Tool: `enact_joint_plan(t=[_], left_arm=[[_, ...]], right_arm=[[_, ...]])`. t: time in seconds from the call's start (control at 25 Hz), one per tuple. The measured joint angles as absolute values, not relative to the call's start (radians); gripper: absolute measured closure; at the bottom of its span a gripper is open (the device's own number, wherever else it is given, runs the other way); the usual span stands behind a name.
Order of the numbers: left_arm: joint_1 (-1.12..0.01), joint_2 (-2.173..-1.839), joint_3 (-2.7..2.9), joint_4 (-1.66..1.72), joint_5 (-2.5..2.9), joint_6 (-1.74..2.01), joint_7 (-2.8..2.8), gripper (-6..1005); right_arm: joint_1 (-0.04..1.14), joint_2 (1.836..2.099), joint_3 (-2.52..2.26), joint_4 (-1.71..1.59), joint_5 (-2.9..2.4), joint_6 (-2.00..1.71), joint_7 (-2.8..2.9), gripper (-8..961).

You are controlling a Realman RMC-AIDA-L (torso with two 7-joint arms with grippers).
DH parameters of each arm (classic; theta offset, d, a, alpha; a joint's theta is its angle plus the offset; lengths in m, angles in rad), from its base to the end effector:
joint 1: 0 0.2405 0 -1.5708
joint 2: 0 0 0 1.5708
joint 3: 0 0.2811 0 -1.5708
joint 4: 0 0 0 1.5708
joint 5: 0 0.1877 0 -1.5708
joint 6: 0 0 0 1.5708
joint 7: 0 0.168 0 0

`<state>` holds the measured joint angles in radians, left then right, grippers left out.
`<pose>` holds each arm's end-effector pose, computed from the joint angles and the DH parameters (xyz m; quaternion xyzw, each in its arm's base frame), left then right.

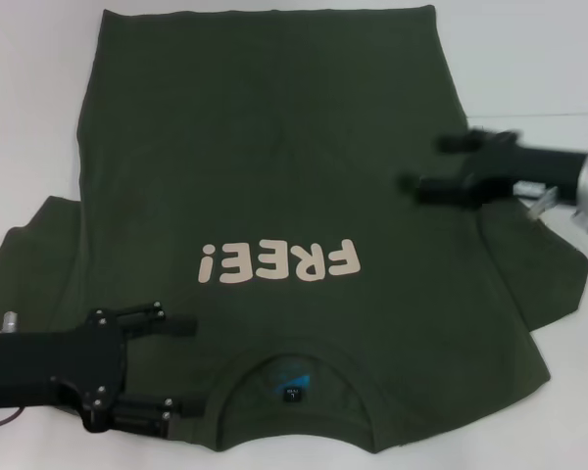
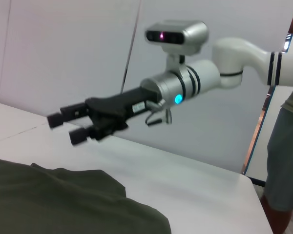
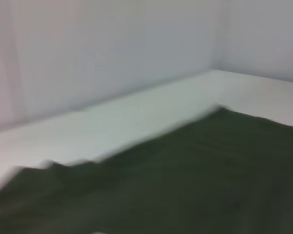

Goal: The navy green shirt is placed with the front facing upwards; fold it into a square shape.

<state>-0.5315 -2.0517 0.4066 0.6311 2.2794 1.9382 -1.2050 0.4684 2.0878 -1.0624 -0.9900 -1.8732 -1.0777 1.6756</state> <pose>-0.2640 0.2788 -0.0126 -0.9503 -0.1510 -0.2706 0.0282 0.2391 0.3931 -0.0121 -0.9144 0.2196 0.1704 0.2942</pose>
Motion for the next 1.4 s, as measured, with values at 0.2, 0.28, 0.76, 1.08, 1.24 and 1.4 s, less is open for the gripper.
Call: enact_joint_plan(t=[0.2,0.28,0.76,1.08,1.24,1.4], left_arm=[[-0.544,-2.056,0.406,0.628,2.274,1.931,-1.228,66],[-0.547,-2.058,0.407,0.627,2.272,1.931,-1.233,66],[-0.560,-2.061,0.408,0.620,2.278,1.934,-1.235,65],[-0.561,-2.062,0.411,0.599,2.279,1.938,-1.227,66],[-0.555,-2.062,0.413,0.595,2.280,1.939,-1.210,66],[-0.550,-2.060,0.415,0.595,2.281,1.937,-1.196,66]], right_arm=[[0.484,2.088,-0.951,-1.136,-2.159,-1.106,1.935,56],[0.487,2.088,-0.907,-1.187,-2.252,-1.147,2.024,56],[0.626,2.050,-0.651,-1.268,-2.732,-1.462,2.426,58],[0.683,2.058,-0.648,-1.180,-2.920,-1.469,2.524,59],[0.685,2.042,-0.635,-1.087,-2.918,-1.432,2.549,58],[0.692,2.034,-0.633,-1.032,-2.918,-1.414,2.568,58]])
